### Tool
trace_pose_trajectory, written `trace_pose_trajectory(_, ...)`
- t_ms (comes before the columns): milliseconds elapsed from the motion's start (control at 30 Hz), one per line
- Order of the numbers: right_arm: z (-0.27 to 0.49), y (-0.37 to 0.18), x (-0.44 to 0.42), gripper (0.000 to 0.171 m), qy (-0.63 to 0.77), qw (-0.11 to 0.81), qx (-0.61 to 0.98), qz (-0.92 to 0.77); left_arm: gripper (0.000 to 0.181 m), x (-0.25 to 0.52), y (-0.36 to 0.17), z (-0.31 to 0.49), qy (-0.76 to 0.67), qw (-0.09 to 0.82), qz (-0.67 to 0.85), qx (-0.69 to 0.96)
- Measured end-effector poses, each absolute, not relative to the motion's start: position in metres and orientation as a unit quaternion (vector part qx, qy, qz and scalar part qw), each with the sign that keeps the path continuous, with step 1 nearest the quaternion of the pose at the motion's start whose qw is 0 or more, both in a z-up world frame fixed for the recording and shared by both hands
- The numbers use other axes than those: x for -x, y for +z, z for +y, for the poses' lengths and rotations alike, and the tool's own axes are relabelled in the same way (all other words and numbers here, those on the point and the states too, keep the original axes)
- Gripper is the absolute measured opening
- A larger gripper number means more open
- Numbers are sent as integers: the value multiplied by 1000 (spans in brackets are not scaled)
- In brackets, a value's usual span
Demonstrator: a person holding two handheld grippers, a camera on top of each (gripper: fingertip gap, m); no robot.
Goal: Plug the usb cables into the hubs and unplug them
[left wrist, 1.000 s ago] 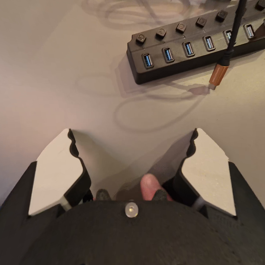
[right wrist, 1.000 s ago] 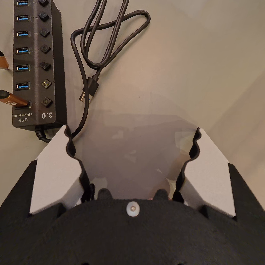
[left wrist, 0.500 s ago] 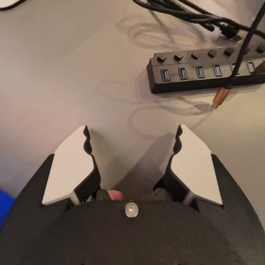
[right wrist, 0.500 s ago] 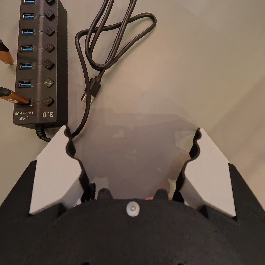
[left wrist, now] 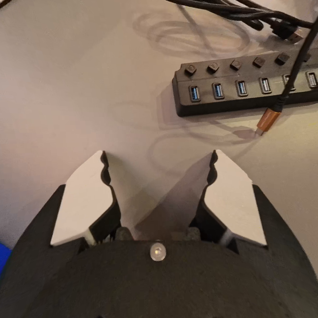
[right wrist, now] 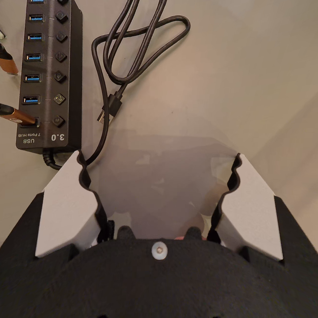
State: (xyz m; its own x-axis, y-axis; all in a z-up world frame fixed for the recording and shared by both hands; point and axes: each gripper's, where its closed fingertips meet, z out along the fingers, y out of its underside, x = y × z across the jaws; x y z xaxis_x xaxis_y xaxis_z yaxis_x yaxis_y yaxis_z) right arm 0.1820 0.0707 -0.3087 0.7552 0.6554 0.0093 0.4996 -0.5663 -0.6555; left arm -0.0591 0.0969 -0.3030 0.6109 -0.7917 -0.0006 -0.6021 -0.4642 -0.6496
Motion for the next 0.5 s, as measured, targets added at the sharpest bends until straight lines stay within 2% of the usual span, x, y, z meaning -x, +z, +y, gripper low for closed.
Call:
trace_pose_trajectory(100,70,-308,-182,159,117,331,877,-329,147,72,-310,109,-125,295,366,874)
trace_pose_trajectory(500,70,-309,-182,159,117,327,879,-328,146,73,-310,110,-123,299,361,875)
